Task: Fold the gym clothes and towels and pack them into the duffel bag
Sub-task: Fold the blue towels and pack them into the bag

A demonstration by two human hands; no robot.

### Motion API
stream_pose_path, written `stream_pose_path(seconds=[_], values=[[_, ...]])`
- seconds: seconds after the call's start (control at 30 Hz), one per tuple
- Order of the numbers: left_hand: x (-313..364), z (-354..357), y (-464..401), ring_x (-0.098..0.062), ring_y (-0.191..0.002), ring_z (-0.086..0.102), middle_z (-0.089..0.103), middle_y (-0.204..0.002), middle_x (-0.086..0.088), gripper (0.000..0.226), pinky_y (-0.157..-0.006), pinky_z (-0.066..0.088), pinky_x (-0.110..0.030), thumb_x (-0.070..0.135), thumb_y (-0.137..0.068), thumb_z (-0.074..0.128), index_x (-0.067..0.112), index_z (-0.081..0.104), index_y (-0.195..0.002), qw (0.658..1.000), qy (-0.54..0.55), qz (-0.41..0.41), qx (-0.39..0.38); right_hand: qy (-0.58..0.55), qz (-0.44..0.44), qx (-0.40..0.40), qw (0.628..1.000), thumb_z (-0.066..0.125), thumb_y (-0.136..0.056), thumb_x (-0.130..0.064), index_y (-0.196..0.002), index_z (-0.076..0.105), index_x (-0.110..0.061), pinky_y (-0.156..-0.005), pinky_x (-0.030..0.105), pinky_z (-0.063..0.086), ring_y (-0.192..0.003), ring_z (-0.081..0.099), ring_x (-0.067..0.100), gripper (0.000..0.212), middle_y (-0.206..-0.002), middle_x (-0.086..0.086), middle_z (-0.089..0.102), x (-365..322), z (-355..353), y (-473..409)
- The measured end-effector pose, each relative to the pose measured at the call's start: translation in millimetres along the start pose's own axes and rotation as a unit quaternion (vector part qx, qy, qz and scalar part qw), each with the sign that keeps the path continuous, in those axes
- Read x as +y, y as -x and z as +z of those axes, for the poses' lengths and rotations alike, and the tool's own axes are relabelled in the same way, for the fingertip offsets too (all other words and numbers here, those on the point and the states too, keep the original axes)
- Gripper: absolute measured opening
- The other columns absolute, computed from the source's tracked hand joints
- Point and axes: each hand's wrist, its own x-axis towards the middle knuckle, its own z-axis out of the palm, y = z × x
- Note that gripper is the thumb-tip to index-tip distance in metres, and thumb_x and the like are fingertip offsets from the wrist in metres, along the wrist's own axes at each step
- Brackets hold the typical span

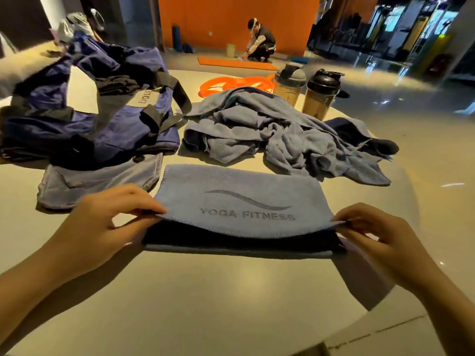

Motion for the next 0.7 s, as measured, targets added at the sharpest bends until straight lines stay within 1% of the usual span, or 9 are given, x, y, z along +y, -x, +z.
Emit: stream_pose_path(seconds=[0.07,0.17,0.27,0.37,0.43,0.5,0.53,0.6,0.7], values=[[2,-2,3,-0.005,-0.089,0.064,0.064,-0.099,0.019,0.02,-0.079,0.045,-0.009,0.046,-0.087,0.056,0.034,0.067,-0.098,1.0,0.016,-0.001,0.016,-0.016,-0.008,0.027,0.999,0.05,-0.072,-0.077,-0.093,0.063,-0.044,-0.075,0.018,0.055,-0.09,0.065,0.006,0.041,-0.094,-0.019,0.068,-1,-5,3],[2,1,13,-0.007,-0.088,0.066,0.065,-0.099,0.017,0.02,-0.076,0.048,-0.016,0.05,-0.087,0.056,0.04,0.07,-0.097,0.999,0.025,-0.002,-0.037,0.011,-0.011,-0.017,1.0,0.041,-0.067,-0.087,-0.099,0.062,-0.048,-0.077,0.015,0.054,-0.095,0.062,0.002,0.055,-0.099,-0.023,0.066,5,-4,14],[-1,7,22,-0.006,-0.091,0.065,0.063,-0.102,0.019,0.025,-0.075,0.049,-0.018,0.056,-0.089,0.052,0.043,0.066,-0.105,0.997,-0.002,0.003,-0.079,0.057,-0.043,-0.045,0.996,0.035,-0.072,-0.087,-0.105,0.057,-0.05,-0.085,0.01,0.048,-0.102,0.058,-0.002,0.054,-0.11,-0.028,0.059,16,6,24],[-2,10,22,-0.001,-0.093,0.06,0.062,-0.103,0.019,0.034,-0.076,0.048,-0.015,0.051,-0.091,0.049,0.031,0.068,-0.111,0.995,-0.054,0.018,-0.079,0.101,-0.069,-0.024,0.992,0.035,-0.082,-0.077,-0.107,0.055,-0.054,-0.084,0.004,0.045,-0.104,0.057,-0.001,0.039,-0.111,-0.027,0.059,19,11,24],[-4,11,21,-0.001,-0.093,0.057,0.063,-0.104,0.01,0.043,-0.077,0.047,-0.017,0.051,-0.096,0.041,0.023,0.068,-0.113,0.99,-0.101,0.035,-0.087,0.155,-0.106,-0.008,0.982,0.043,-0.087,-0.057,-0.107,0.052,-0.05,-0.079,0.008,0.05,-0.094,0.062,0.007,0.024,-0.103,-0.027,0.061,20,12,22],[-5,11,20,-0.004,-0.093,0.057,0.063,-0.105,0.006,0.041,-0.077,0.047,-0.019,0.046,-0.099,0.037,0.021,0.065,-0.116,0.986,-0.124,0.057,-0.092,0.164,-0.124,0.008,0.979,0.044,-0.089,-0.052,-0.106,0.051,-0.049,-0.073,0.011,0.052,-0.088,0.062,0.007,0.018,-0.104,-0.029,0.056,21,13,21],[-3,11,19,-0.003,-0.093,0.056,0.061,-0.106,0.007,0.04,-0.077,0.046,-0.016,0.045,-0.1,0.036,0.021,0.063,-0.118,0.987,-0.123,0.059,-0.087,0.133,-0.109,0.019,0.985,0.042,-0.09,-0.058,-0.102,0.05,-0.052,-0.071,0.011,0.052,-0.087,0.062,0.004,0.016,-0.103,-0.03,0.058,18,13,19],[2,8,13,-0.001,-0.095,0.055,0.057,-0.107,0.012,0.042,-0.078,0.044,-0.011,0.047,-0.1,0.035,0.02,0.062,-0.117,0.994,-0.088,0.041,-0.054,-0.012,-0.056,0.04,0.998,0.043,-0.08,-0.073,-0.095,0.055,-0.05,-0.068,0.018,0.055,-0.08,0.065,0.008,0.03,-0.099,-0.019,0.062,8,10,13],[16,-6,-5,-0.007,-0.1,0.06,0.059,-0.106,0.016,0.038,-0.082,0.048,-0.012,0.057,-0.088,0.051,0.033,0.066,-0.113,0.999,0.028,-0.027,0.008,-0.185,-0.024,0.071,0.98,0.058,-0.064,-0.081,-0.09,0.064,-0.041,-0.071,0.024,0.058,-0.086,0.069,0.017,0.048,-0.097,-0.007,0.067,-7,-2,-4]])
